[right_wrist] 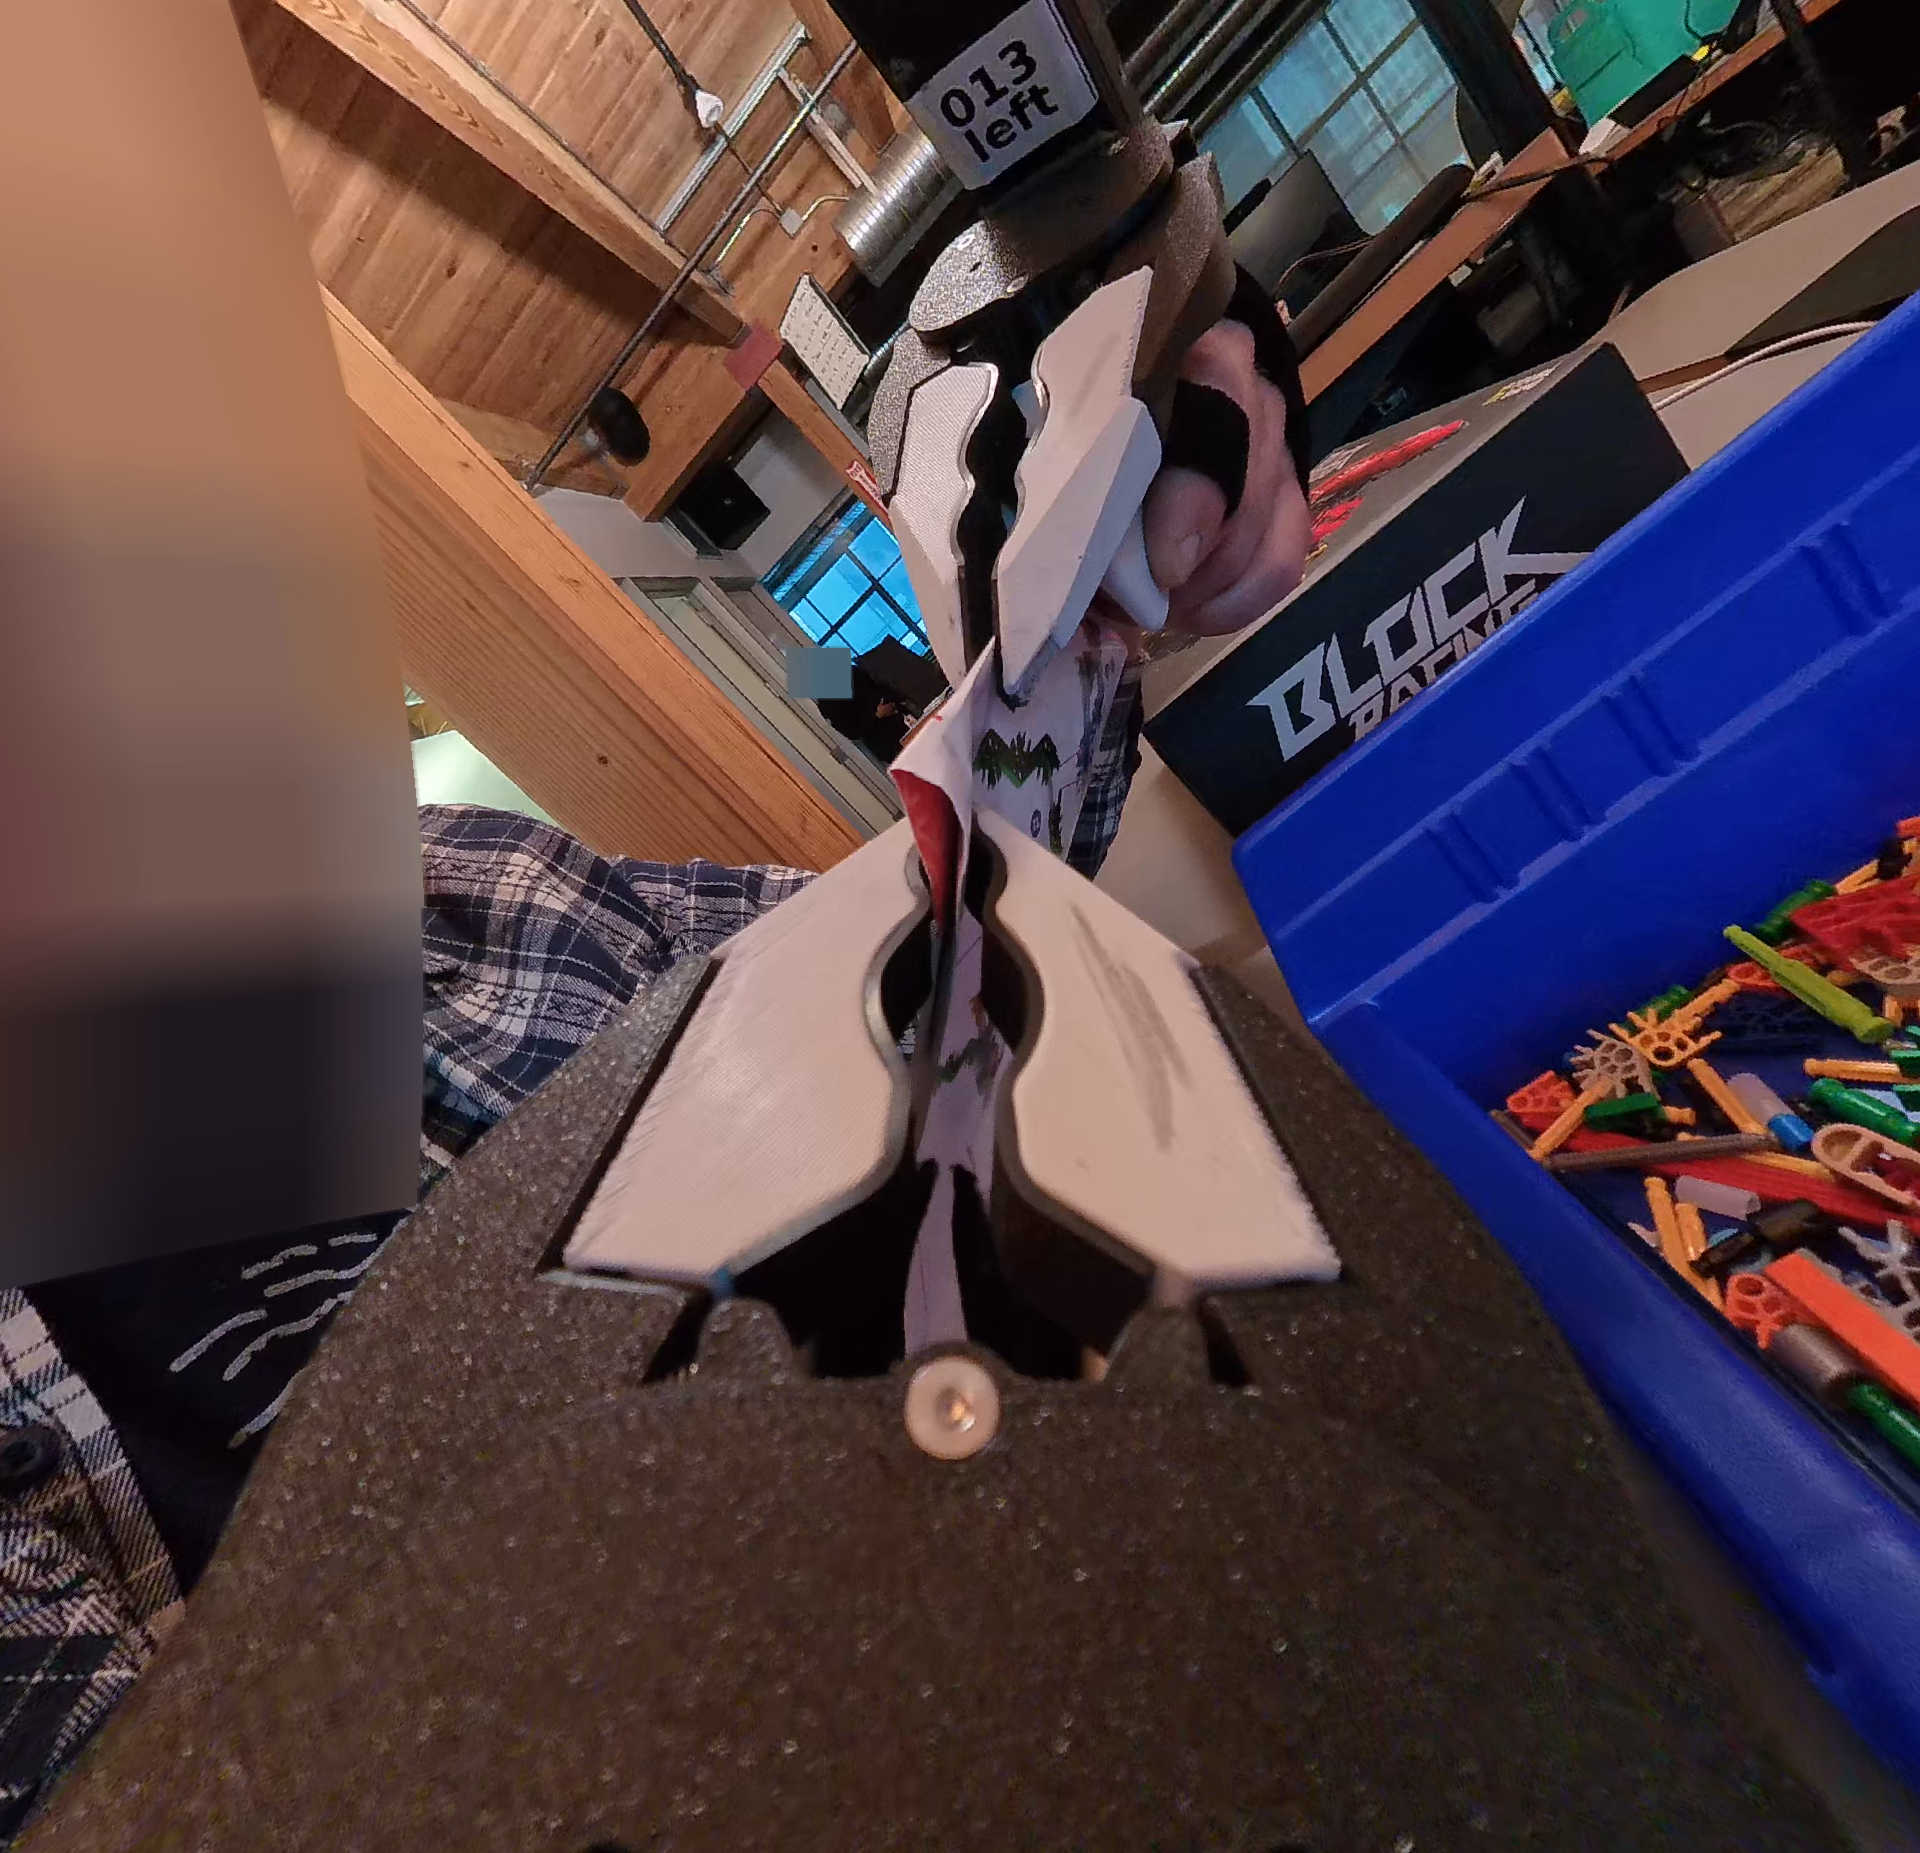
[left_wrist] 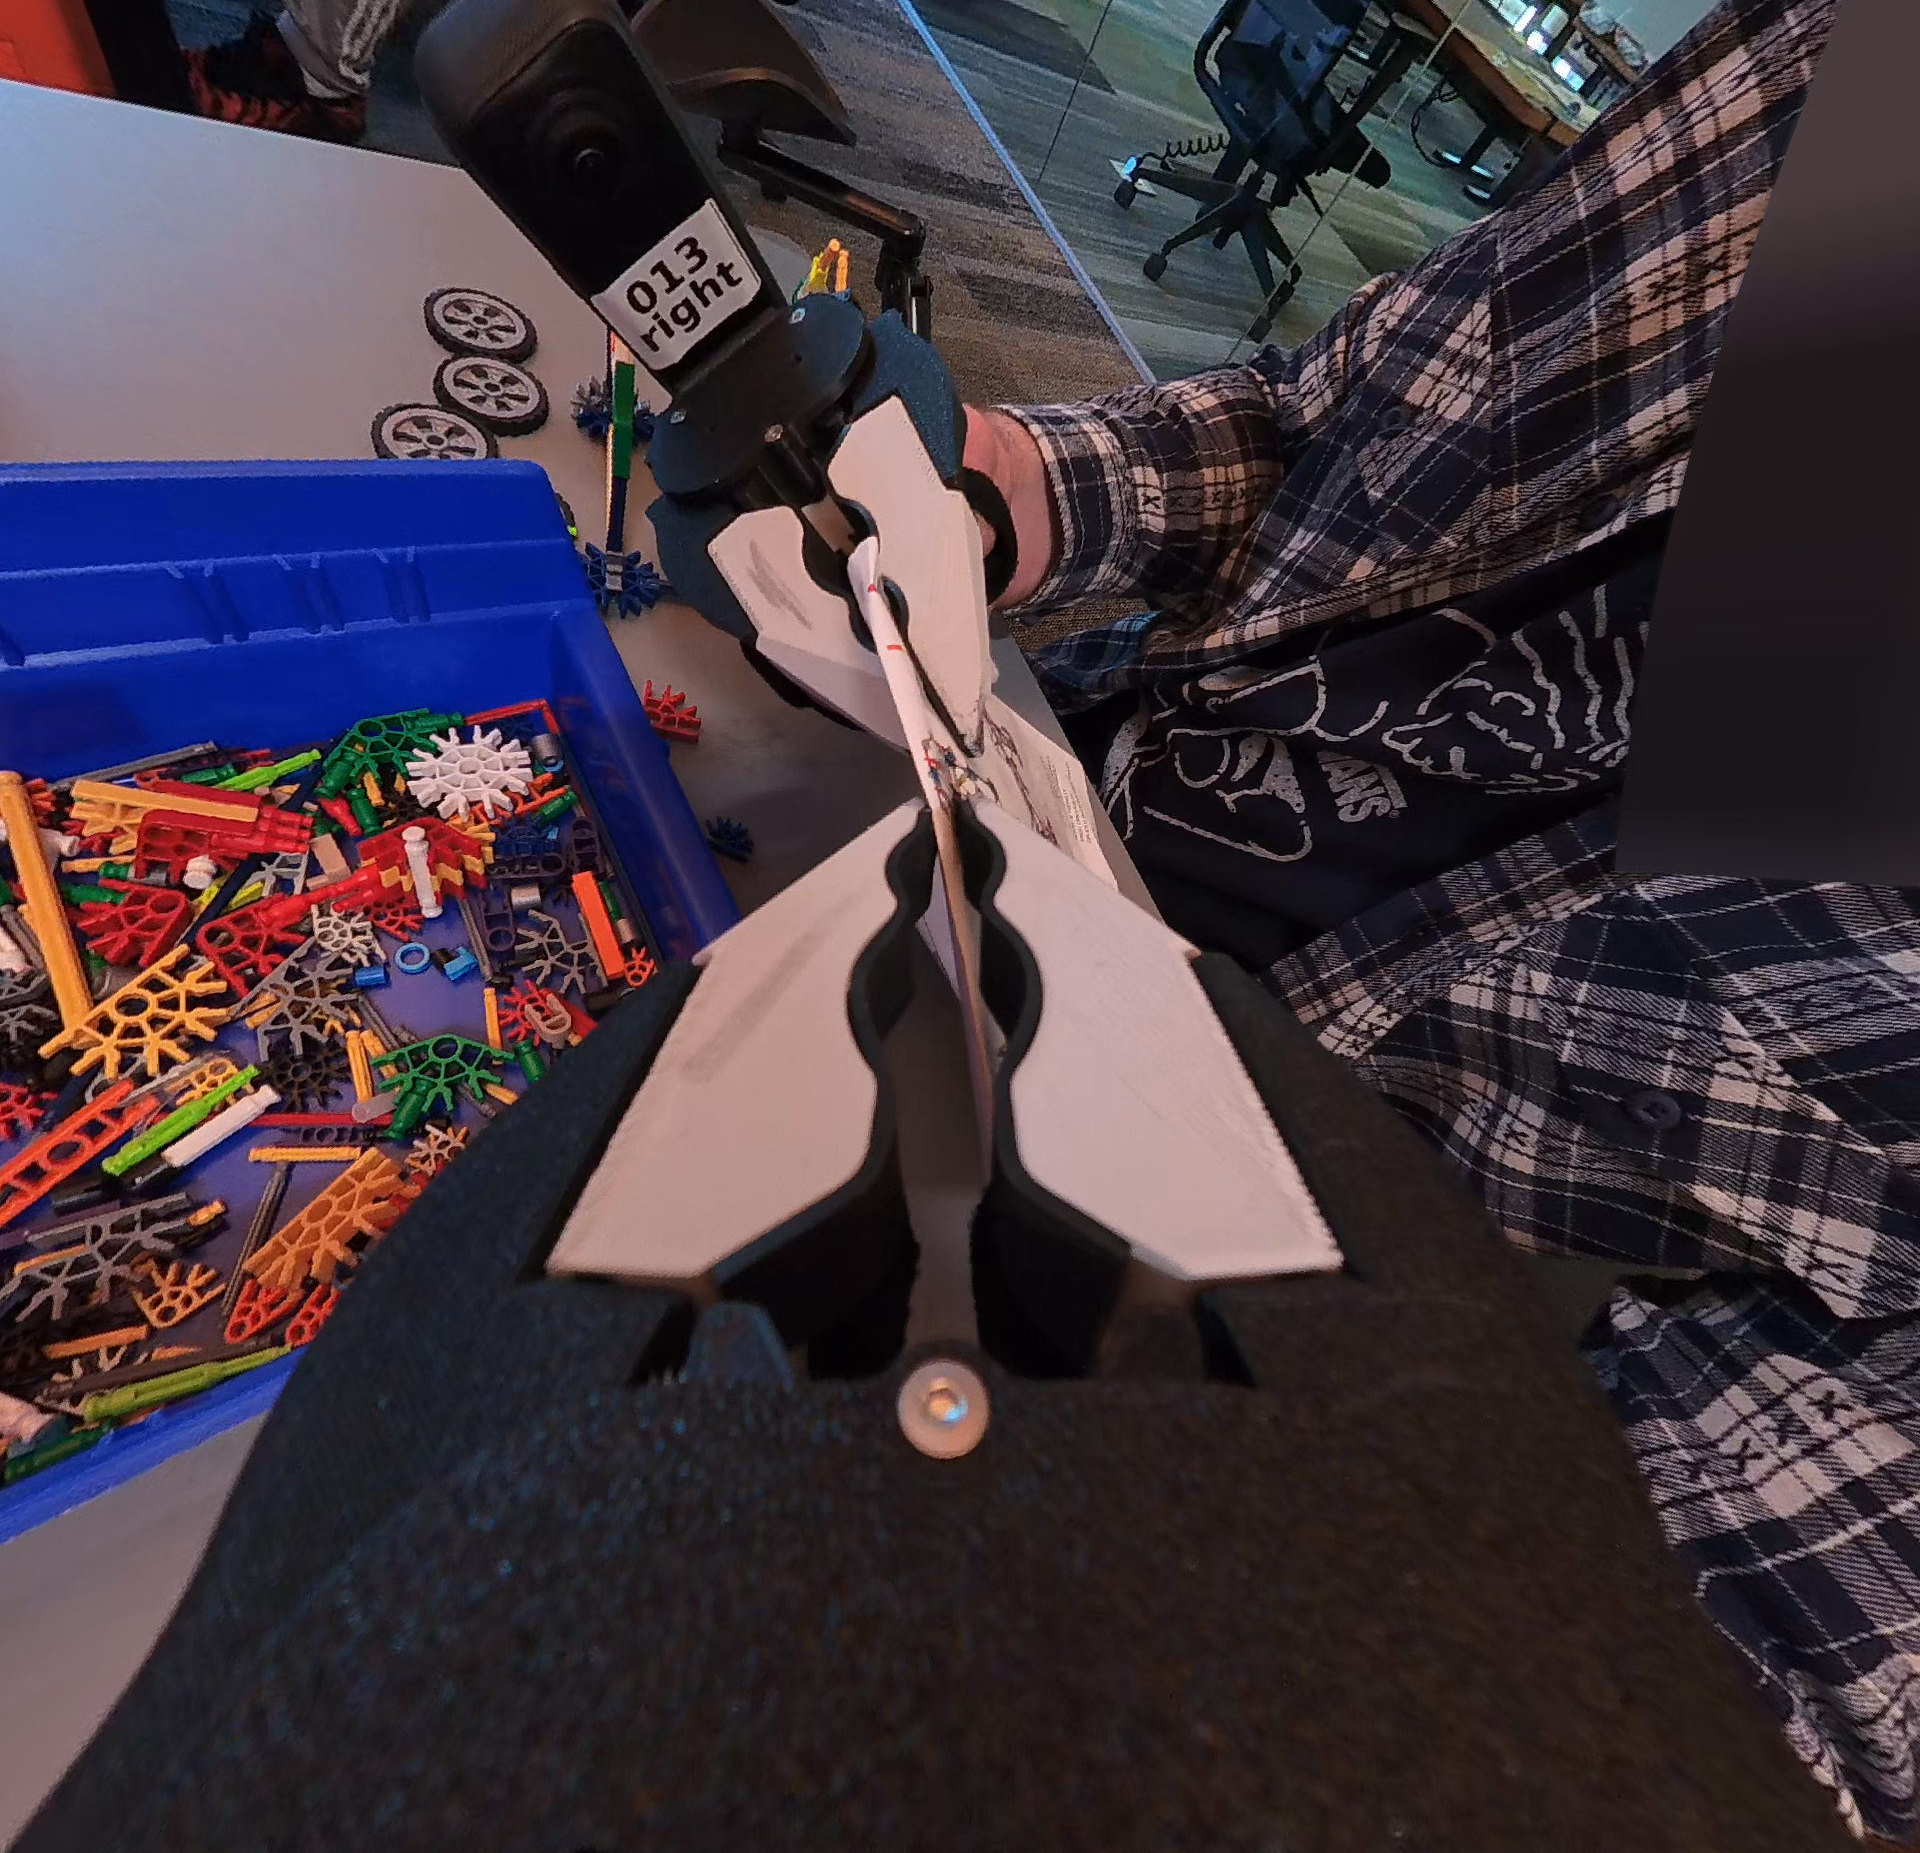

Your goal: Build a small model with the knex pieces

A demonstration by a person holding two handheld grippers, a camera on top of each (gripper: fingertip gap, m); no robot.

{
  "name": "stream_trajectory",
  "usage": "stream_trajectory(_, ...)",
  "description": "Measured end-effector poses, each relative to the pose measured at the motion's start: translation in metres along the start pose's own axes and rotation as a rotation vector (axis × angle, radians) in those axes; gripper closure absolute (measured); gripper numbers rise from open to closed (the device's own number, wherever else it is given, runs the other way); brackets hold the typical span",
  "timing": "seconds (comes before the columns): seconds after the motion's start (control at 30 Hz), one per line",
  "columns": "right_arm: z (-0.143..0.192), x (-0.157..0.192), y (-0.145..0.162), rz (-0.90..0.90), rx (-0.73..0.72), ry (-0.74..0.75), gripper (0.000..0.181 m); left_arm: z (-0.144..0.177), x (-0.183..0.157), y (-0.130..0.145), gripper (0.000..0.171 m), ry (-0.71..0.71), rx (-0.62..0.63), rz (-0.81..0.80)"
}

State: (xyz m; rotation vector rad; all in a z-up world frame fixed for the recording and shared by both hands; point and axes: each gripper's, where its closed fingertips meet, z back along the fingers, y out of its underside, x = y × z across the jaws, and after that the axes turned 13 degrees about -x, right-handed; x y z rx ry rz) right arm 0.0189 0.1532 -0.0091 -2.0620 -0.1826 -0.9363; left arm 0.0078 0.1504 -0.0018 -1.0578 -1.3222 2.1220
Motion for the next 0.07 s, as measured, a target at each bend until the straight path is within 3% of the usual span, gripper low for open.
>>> stream_trajectory(0.03, 0.0000, -0.0001, 0.0000, 0.000, 0.000, 0.000, 0.181, -0.0001, 0.0001, 0.0001, 0.169, 0.001, 0.000, 0.000)
stream_trajectory(0.07, 0.0001, -0.0003, 0.0000, 0.000, -0.001, 0.001, 0.181, 0.0000, 0.0003, 0.0002, 0.169, 0.001, 0.000, 0.000)
